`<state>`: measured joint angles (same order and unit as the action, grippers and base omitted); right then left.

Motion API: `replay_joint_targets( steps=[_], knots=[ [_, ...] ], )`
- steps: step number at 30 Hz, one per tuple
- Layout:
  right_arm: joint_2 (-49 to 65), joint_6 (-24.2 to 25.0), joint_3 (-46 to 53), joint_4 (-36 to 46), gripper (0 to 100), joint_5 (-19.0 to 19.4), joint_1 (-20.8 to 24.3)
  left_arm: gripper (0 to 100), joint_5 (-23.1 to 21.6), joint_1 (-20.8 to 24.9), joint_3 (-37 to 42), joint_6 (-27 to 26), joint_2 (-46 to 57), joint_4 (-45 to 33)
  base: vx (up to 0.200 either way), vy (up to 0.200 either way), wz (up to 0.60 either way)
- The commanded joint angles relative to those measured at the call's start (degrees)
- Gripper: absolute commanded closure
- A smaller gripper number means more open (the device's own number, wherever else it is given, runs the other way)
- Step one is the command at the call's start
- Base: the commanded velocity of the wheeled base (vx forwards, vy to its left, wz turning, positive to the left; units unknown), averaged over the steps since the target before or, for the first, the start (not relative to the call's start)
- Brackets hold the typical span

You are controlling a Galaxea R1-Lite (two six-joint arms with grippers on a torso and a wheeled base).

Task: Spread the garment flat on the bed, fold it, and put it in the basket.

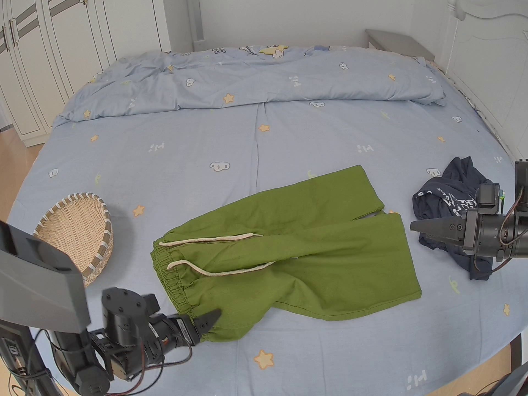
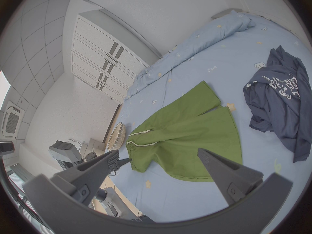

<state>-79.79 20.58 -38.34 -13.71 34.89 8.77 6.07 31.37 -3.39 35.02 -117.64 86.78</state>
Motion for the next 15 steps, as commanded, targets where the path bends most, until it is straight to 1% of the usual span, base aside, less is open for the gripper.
replay_joint_targets(
  steps=[1, 5, 15],
  knots=[
    [-2.9, -1.1, 0.2, 0.1, 0, 0.3, -1.8, 0, 5.1, 6.6, 3.4, 3.1, -8.2, 3.2, 0.0, 0.0, 0.0],
    [-2.9, -1.1, 0.2, 0.1, 0, 0.3, -1.8, 0, 6.1, 6.5, 3.4, 3.1, -8.1, 2.8, 0.0, 0.0, 0.0],
    [-2.7, -1.2, 0.3, 0.0, 0, 0.3, -1.6, 0, 6.1, 6.4, 2.8, 3.4, -6.2, 3.2, 0.0, 0.0, 0.0]
  ],
)
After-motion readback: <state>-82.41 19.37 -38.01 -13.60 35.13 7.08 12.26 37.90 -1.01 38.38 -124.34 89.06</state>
